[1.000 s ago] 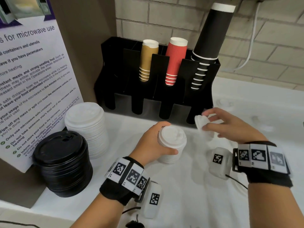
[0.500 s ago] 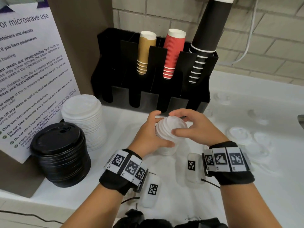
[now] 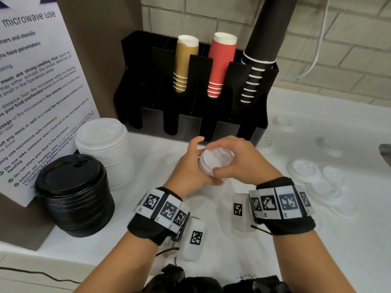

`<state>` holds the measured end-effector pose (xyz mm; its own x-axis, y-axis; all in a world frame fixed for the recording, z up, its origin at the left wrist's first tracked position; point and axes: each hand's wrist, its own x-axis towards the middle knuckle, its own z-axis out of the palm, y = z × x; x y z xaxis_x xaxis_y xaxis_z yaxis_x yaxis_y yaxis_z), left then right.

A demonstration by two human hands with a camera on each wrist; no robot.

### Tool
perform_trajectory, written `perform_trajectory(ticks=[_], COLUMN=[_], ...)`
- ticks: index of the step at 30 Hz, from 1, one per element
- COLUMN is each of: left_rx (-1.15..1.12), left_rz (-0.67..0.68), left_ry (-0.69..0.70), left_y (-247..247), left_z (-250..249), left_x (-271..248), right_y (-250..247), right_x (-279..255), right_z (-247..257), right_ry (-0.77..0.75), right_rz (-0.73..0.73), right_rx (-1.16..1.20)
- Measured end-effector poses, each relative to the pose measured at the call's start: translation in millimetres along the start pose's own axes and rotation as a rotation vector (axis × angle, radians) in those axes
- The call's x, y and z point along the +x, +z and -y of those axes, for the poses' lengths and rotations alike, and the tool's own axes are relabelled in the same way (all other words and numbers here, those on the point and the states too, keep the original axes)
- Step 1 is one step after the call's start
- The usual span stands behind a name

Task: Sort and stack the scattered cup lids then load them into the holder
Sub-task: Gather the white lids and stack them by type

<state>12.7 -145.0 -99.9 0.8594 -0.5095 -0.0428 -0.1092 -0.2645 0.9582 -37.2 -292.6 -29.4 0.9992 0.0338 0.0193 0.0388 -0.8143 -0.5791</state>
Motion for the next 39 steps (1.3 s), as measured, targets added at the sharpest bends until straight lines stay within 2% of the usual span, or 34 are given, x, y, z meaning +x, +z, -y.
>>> perform_trajectory(ticks=[4, 7, 9, 11, 12, 14, 16, 22, 26, 29, 32, 34, 37, 39], left_rx=[-0.017, -0.026, 0.0, 0.033, 0.043, 0.051, 0.056, 0.062, 0.053, 0.082, 0.128, 0.14, 0.123, 0.093], left_rz=[0.002, -0.007, -0.002, 0.008, 0.014, 0.022, 0.025, 0.028, 0.036, 0.026, -0.002, -0.01, -0.022, -0.036], left_ry=[0.028, 0.04, 0.053, 0.057, 0.055, 0.052, 0.049, 0.056, 0.055, 0.065, 0.077, 0.084, 0.094, 0.088], left_y=[0.5, 1.0, 0.5, -0.5, -0.7, 0.2, 1.5, 2.8, 2.2, 1.9, 2.7, 4.0, 5.3, 5.9], left_z=[-1.2, -3.7, -5.4, -7.3, -7.9, -8.3, -7.8, -6.0, -5.0, -7.2, -9.4, -10.1, -10.0, -9.2], left_x=[-2.7, -5.2, -4.2, -1.9, -0.9, 1.0, 2.2, 4.9, 4.6, 4.1, 3.7, 3.1, 1.6, 0.8], right_y=[3.1, 2.7, -1.7, -10.3, -15.4, -23.0, -24.6, -15.0, -12.9, -19.7, -29.1, -29.8, -19.5, -10.7], right_x=[-0.6, -3.2, -7.6, -13.6, -17.2, -26.1, -35.6, -37.9, -35.2, -36.0, -33.4, -30.1, -23.3, -17.6], right_z=[-1.4, -10.1, -20.6, -37.3, -46.7, -62.1, -67.9, -67.5, -71.8, -72.2, -62.2, -46.5, -23.0, -12.7], right_ry=[0.007, 0.017, 0.077, 0.238, 0.347, 0.552, 0.677, 0.762, 0.759, 0.709, 0.523, 0.37, 0.186, 0.128], right_rz=[-0.006, -0.014, -0.129, -0.25, -0.233, -0.063, 0.066, 0.161, 0.191, 0.082, -0.155, -0.254, -0.277, -0.28], right_rx=[-0.005, 0.097, 0.222, 0.184, 0.081, -0.12, -0.168, -0.233, -0.254, -0.213, 0.06, 0.241, 0.284, 0.236])
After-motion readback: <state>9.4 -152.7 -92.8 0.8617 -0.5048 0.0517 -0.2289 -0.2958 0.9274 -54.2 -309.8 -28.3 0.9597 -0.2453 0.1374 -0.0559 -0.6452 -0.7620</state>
